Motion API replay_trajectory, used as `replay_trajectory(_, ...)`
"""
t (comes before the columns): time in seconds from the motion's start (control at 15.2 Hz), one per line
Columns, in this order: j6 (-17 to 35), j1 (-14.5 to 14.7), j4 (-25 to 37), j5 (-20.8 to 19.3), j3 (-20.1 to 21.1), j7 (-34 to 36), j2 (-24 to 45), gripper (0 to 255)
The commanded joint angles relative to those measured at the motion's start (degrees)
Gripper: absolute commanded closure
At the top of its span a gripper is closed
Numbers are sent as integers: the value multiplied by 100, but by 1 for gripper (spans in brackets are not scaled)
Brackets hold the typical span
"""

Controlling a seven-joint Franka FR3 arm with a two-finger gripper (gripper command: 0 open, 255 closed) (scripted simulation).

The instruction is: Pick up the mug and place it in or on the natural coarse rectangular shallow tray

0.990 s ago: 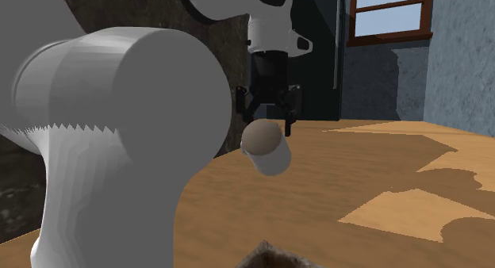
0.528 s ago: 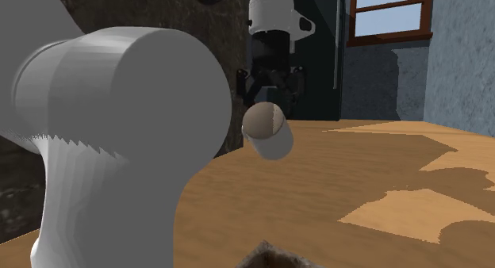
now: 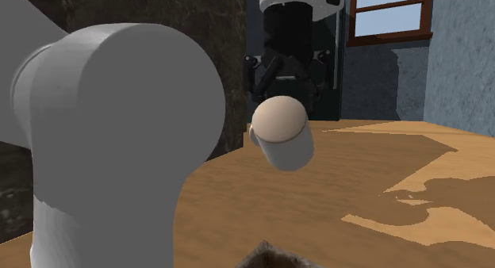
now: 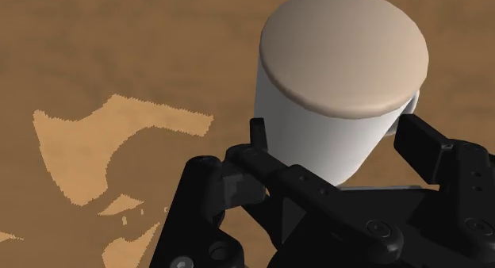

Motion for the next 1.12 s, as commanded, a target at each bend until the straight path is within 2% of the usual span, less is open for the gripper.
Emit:
replay_trajectory(0.0,-337,-205,-25,-224,-226,-279,-369,255)
replay_trajectory(0.66,-1418,-1186,125,-1514,-1500,-1738,-1433,255)
replay_trajectory(0.92,-1703,-1476,395,-2064,-2040,-2343,-1567,255)
replay_trajectory(1.06,-1668,-1513,334,-2136,-2113,-2377,-1600,255)
